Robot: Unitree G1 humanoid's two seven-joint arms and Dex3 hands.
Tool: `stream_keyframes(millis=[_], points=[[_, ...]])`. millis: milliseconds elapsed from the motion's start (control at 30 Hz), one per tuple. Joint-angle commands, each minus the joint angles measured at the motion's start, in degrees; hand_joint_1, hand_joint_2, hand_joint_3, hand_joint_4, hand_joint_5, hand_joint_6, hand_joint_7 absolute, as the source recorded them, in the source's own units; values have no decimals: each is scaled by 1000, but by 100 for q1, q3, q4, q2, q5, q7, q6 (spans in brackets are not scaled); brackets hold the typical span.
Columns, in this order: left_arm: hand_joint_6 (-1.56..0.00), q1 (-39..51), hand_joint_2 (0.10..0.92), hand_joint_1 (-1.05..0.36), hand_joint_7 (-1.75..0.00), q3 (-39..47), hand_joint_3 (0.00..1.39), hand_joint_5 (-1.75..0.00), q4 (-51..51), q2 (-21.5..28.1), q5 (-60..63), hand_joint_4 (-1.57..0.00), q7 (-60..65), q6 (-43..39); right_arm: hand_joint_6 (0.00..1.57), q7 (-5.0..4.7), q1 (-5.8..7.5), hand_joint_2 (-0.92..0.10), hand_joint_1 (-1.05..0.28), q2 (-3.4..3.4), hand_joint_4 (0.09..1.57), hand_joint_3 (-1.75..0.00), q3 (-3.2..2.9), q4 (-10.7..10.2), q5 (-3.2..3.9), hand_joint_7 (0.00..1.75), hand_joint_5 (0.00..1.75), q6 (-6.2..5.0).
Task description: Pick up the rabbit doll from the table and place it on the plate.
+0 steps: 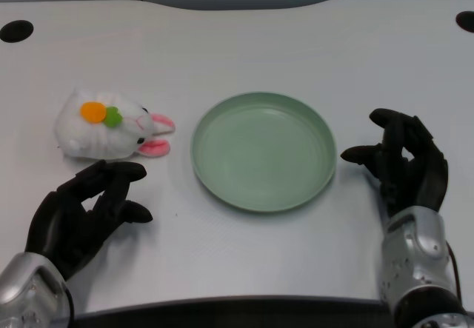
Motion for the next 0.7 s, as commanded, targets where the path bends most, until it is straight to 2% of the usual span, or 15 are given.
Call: stream_keyframes(millis=[33,233,267,333,400,500,567,700], points=[[-654,79,921,-457,-1045,-5,459,-1566,-80,-29,-45,-502,50,76,687,-8,14,-921,-389,16,869,-388,-10,36,32,1154,1373,2],[-637,57,921,-449,-1030,8,476,-1553,67,-2,-43,-509,-134,-109,694,43,21,-921,-403,19,887,-362,-25,25,64,1150,1366,14],[-636,44,921,-449,-1030,4,477,-1554,94,8,-26,-510,-146,-124,694,34,23,-921,-404,19,888,-360,-19,19,55,1149,1365,14],[-639,29,921,-459,-1037,3,473,-1559,86,10,-11,-514,-118,-81,699,-17,28,-921,-402,0,888,-371,19,44,-18,1147,1361,-36],[-651,25,921,-462,-1046,19,463,-1569,105,-4,-38,-523,-142,-95,701,-36,15,-921,-393,6,891,-379,0,41,5,1142,1360,4],[-653,24,921,-466,-1047,21,458,-1566,100,-7,-37,-527,-129,-78,709,-110,11,-921,-393,34,895,-382,7,-29,9,1144,1364,66],[-654,21,921,-468,-1050,5,461,-1570,100,-2,1,-533,-112,-110,704,-92,14,-921,-393,34,895,-379,7,-32,19,1143,1368,64],[-637,31,921,-480,-1070,-11,458,-1590,14,14,7,-498,-151,-182,683,-86,10,-921,-393,8,867,-383,25,18,-14,1144,1372,40]])
